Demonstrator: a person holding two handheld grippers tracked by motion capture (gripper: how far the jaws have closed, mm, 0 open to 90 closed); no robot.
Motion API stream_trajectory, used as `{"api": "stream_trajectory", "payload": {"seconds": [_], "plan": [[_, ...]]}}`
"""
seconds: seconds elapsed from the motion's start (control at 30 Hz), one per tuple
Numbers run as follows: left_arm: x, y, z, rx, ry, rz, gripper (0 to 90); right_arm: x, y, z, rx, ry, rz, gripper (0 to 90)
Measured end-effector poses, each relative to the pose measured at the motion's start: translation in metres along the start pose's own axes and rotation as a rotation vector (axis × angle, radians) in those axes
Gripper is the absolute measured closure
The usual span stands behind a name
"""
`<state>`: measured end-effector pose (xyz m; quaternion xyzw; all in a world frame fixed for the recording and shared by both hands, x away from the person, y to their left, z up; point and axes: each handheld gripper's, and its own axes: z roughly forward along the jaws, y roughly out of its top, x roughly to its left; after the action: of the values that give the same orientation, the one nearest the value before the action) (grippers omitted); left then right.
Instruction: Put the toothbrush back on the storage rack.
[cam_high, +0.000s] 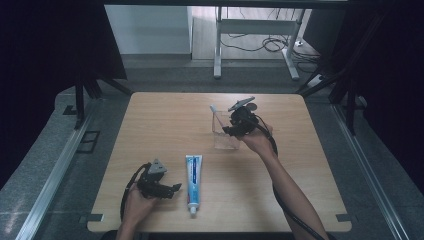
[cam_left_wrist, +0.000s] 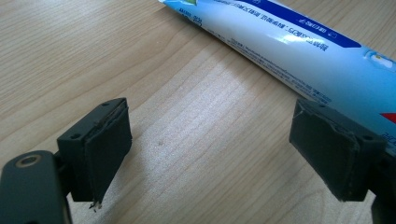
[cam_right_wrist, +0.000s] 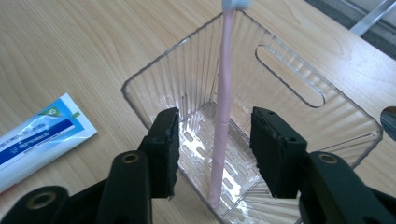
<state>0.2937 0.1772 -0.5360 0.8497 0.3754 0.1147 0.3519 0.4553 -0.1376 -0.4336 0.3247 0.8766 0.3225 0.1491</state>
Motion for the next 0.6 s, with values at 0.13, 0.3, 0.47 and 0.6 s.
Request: {"api": "stream_trajectory", "payload": {"seconds": [0.13,0.3,0.47,0.6], "plan": [[0.000,0.000,0.000,-0.002,-0.001,-0.002,13.1,0.003,-0.002,-0.007,-0.029,0.003,-0.009,46.9],[0.000,0.000,0.000,-0.003,-0.002,0.000,13.1,0.006,-0.004,-0.015,-0.053,0.007,-0.018,41.8],[-0.001,0.000,0.001,0.002,0.000,-0.001,13.1,0.009,-0.007,-0.022,-0.059,0.013,-0.026,38.0],[-0.001,0.000,0.000,-0.003,0.003,-0.001,13.1,0.010,-0.011,-0.026,-0.072,0.025,-0.029,34.1]]}}
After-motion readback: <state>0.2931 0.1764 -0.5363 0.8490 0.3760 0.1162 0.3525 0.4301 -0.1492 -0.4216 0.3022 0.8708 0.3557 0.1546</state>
